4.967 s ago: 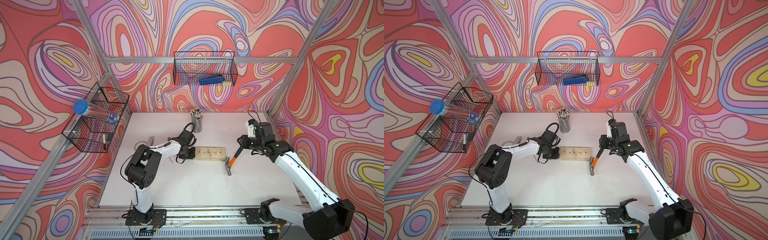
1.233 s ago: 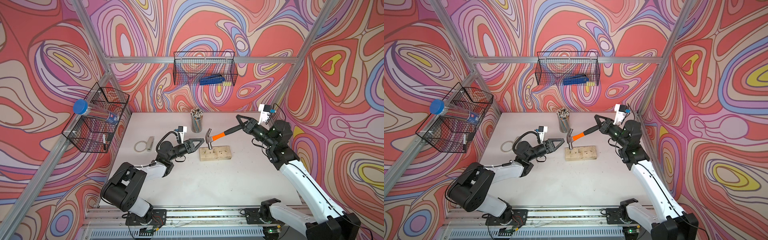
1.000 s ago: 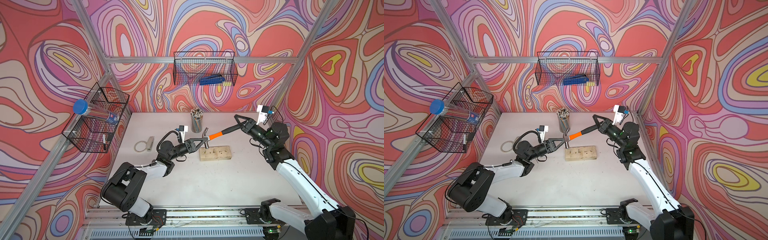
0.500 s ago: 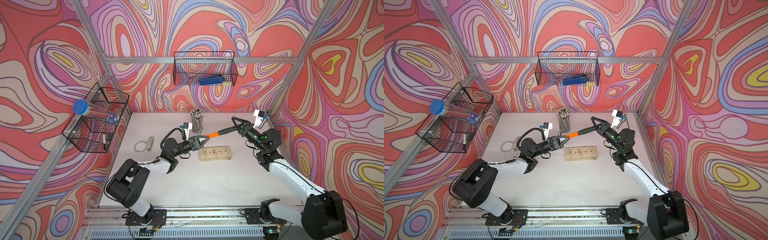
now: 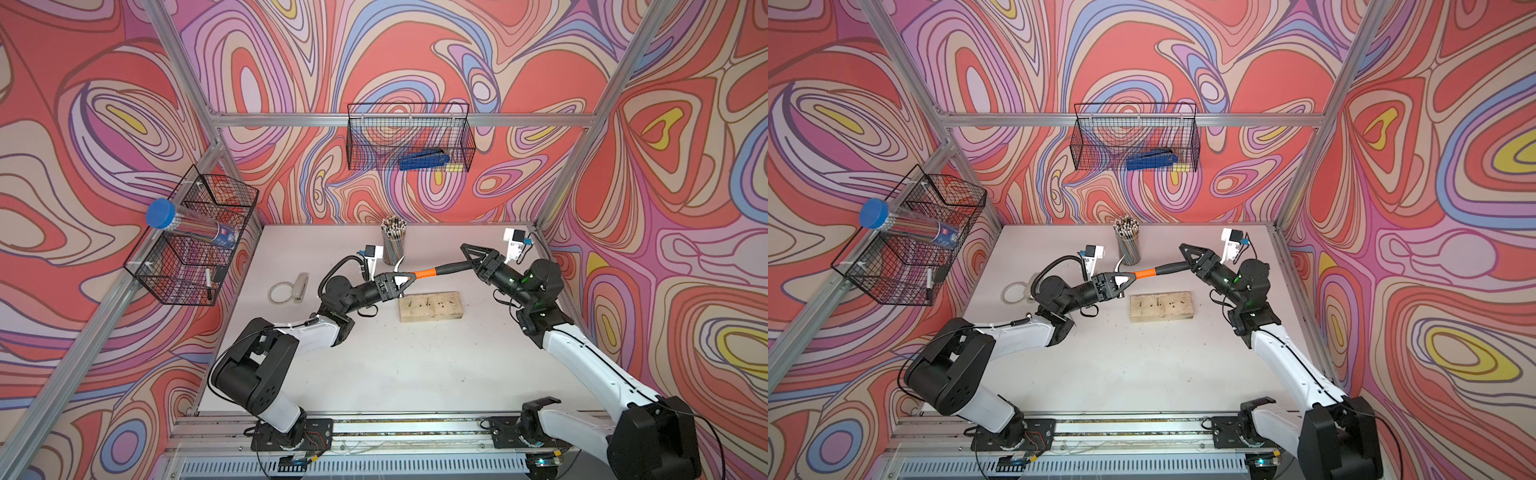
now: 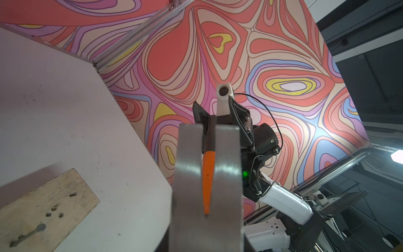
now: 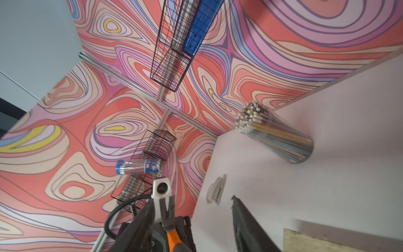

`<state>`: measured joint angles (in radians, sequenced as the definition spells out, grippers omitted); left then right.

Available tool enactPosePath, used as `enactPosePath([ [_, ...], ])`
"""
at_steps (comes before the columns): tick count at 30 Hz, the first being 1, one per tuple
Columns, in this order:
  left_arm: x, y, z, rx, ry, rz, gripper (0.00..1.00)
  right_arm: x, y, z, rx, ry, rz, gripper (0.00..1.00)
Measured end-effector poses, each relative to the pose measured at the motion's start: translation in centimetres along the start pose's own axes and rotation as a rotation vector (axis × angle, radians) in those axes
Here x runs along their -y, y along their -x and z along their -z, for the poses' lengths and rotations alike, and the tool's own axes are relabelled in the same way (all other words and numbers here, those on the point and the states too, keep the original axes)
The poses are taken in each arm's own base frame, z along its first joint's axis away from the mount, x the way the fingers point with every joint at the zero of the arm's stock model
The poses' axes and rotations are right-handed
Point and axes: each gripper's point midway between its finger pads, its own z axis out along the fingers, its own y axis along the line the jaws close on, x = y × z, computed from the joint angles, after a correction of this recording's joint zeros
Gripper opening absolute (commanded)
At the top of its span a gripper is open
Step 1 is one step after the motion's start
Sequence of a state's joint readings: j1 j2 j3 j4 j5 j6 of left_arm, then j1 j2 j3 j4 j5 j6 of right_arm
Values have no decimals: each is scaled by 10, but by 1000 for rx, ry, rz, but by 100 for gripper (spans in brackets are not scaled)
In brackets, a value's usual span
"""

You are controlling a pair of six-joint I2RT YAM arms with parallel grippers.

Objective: Use a claw hammer to pull out a nail
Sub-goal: Adjust the hammer.

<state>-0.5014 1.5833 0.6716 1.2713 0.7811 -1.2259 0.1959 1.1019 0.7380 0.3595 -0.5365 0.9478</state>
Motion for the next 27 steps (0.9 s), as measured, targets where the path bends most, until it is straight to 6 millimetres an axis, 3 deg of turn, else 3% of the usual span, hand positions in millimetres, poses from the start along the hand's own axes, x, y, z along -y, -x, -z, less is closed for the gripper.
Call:
enactPosePath([
  [3, -9, 3, 7, 15, 27, 13, 0, 4, -1, 6, -25, -81, 58, 64],
  [4, -10, 4, 8, 19, 30, 13, 0, 6, -1, 8, -34, -107, 74, 95],
  [5, -11, 5, 10, 24, 33, 13, 0, 8, -1, 10, -45, -135, 87, 98],
  [13, -29, 12, 21, 56, 97, 48, 0, 5, 8, 14, -93, -233, 198, 98],
  [18, -29, 12, 21, 55, 97, 56, 0, 19, -4, 11, -151, -264, 185, 98],
  [27, -23, 16, 23, 65, 89, 70, 0, 22, -18, 7, -176, -203, 144, 98],
])
